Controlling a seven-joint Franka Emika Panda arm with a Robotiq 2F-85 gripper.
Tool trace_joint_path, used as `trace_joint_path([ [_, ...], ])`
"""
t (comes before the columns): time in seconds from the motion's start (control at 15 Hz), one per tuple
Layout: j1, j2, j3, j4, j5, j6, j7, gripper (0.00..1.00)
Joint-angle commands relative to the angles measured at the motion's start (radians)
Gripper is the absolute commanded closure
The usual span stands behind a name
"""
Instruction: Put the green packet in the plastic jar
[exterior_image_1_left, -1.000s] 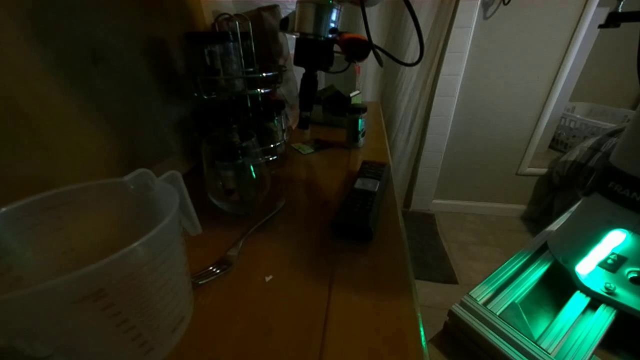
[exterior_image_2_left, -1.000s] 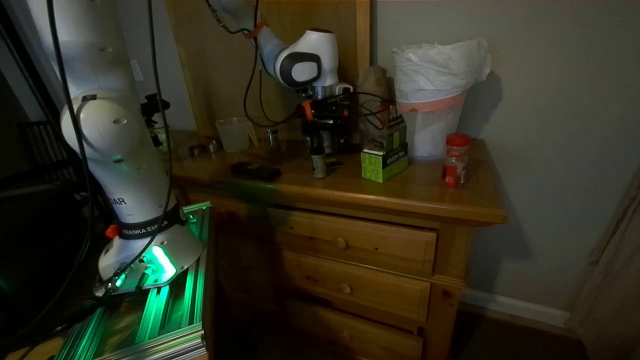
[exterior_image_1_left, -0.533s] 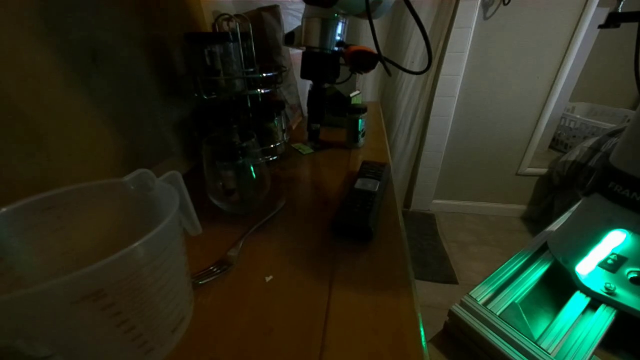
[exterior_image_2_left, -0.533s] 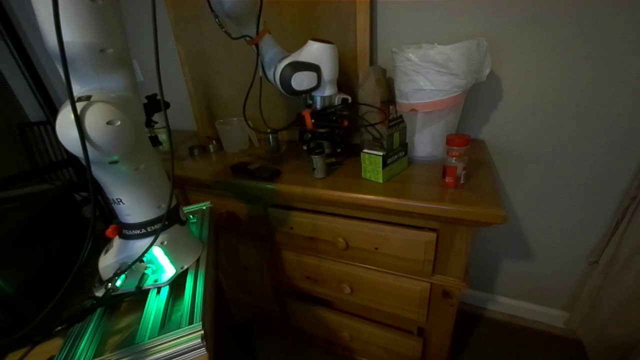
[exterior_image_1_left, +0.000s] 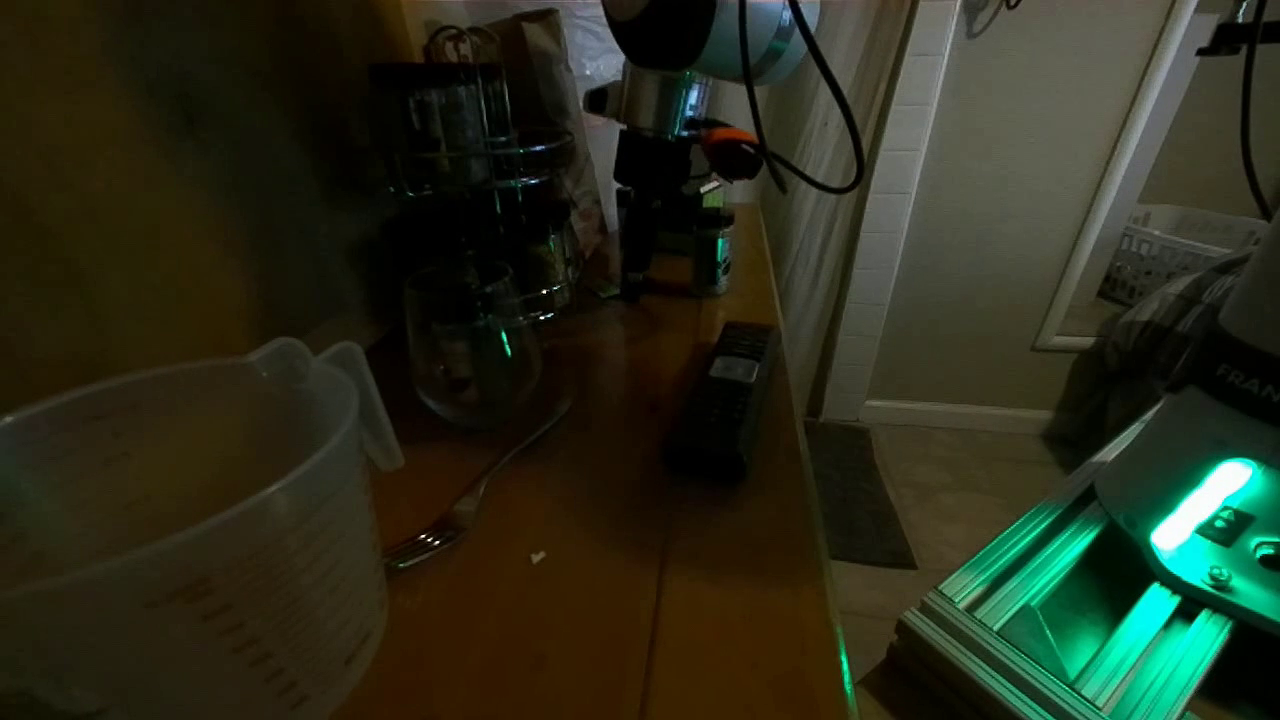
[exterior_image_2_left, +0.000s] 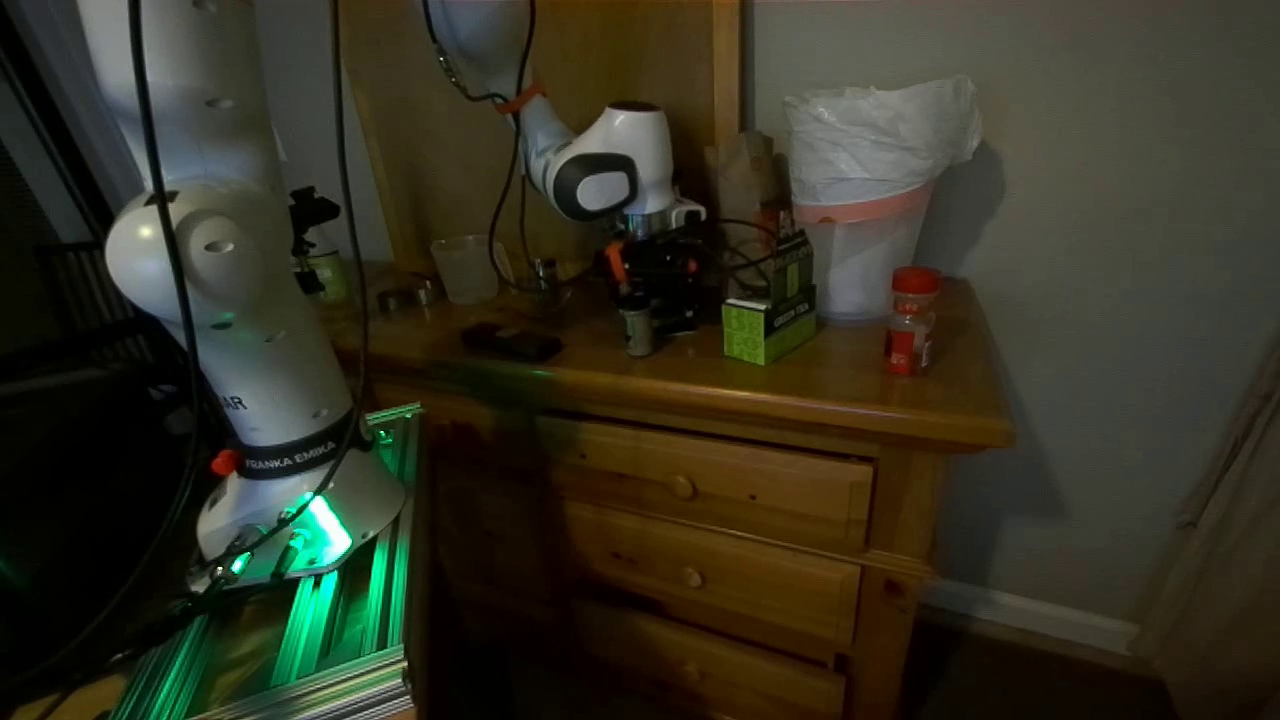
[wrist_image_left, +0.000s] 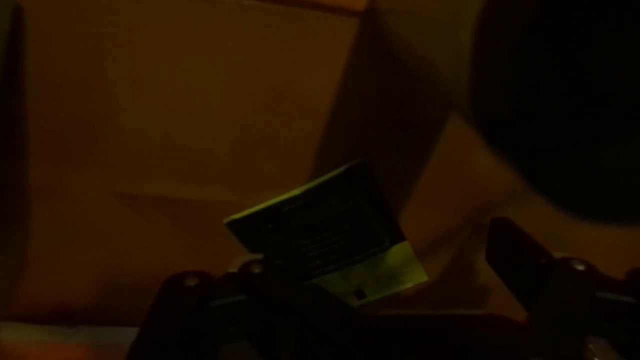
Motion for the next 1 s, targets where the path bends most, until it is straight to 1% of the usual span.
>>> trace_joint_path([
  [0.0, -0.024, 0.010, 0.022, -0.030, -0.053, 0.117, 0.078, 0.26],
  [0.07, -0.018, 0.014, 0.013, -0.036, -0.084, 0.138, 0.108, 0.27],
  [0.13, -0.016, 0.019, 0.010, -0.037, -0.111, 0.150, 0.131, 0.30],
  [0.2, -0.016, 0.024, 0.008, -0.039, -0.139, 0.160, 0.157, 0.39],
  [0.47, -0.016, 0.016, 0.003, -0.040, -0.235, 0.167, 0.248, 0.66],
  [0.53, -0.015, 0.007, -0.001, -0.044, -0.258, 0.165, 0.273, 0.73],
  [0.67, -0.035, -0.023, 0.015, -0.055, -0.262, 0.142, 0.284, 0.85],
  [0.73, -0.050, -0.043, 0.027, -0.066, -0.252, 0.123, 0.276, 0.94],
  [0.8, -0.068, -0.059, 0.046, -0.076, -0.228, 0.117, 0.256, 0.99],
  [0.87, -0.081, -0.074, 0.057, -0.087, -0.212, 0.105, 0.245, 1.00],
  [0.93, -0.107, -0.086, 0.086, -0.092, -0.171, 0.081, 0.208, 1.00],
])
